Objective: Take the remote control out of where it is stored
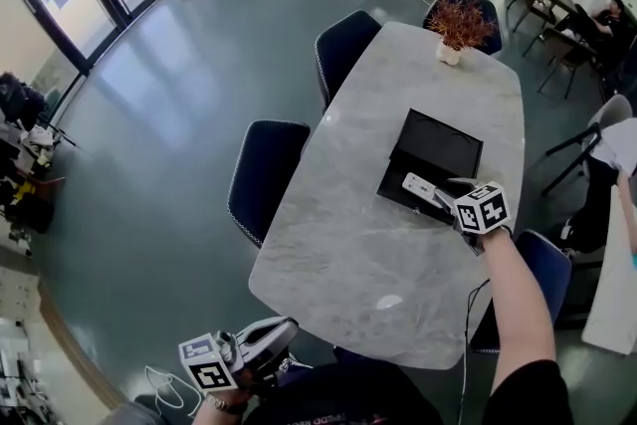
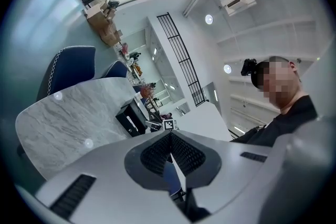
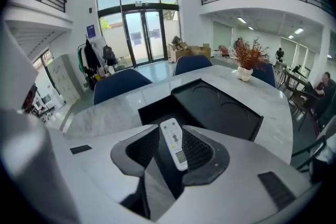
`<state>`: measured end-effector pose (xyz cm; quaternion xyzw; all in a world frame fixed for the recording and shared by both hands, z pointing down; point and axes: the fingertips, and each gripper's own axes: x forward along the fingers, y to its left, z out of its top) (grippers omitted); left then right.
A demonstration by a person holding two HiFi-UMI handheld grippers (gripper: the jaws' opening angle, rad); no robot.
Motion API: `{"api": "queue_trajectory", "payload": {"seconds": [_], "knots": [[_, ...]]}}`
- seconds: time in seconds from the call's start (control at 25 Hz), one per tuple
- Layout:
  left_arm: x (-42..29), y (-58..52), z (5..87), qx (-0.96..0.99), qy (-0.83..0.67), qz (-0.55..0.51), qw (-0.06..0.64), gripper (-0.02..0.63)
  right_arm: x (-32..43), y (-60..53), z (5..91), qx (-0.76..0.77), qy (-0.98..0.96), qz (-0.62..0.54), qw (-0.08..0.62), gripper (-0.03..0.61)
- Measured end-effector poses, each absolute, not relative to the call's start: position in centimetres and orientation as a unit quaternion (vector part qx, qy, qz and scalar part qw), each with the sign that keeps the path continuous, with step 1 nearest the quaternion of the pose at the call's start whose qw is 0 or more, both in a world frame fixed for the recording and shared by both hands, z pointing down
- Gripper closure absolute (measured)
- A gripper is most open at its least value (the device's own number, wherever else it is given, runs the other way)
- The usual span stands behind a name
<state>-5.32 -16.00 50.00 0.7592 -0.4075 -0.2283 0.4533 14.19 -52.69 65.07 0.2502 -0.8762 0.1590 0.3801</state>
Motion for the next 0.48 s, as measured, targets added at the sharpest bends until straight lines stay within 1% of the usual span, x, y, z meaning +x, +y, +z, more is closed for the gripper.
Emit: {"api": "queue_trajectory", "payload": {"seconds": [0.16,0.32,0.48], "knots": [[-5.4,-15.9,50.4,0.752,-0.415,-0.228,0.459,0.606,14.0,-53.5,67.3,0.216,-0.860,0.124,0.446,0.433],[-4.9,-16.0,51.0,0.745,-0.421,-0.230,0.463,0.606,14.3,-53.9,69.6,0.175,-0.841,0.086,0.505,0.419],[-5.1,-16.1,51.2,0.741,-0.424,-0.231,0.466,0.606,13.5,-54.1,70.7,0.150,-0.826,0.068,0.539,0.400]]}}
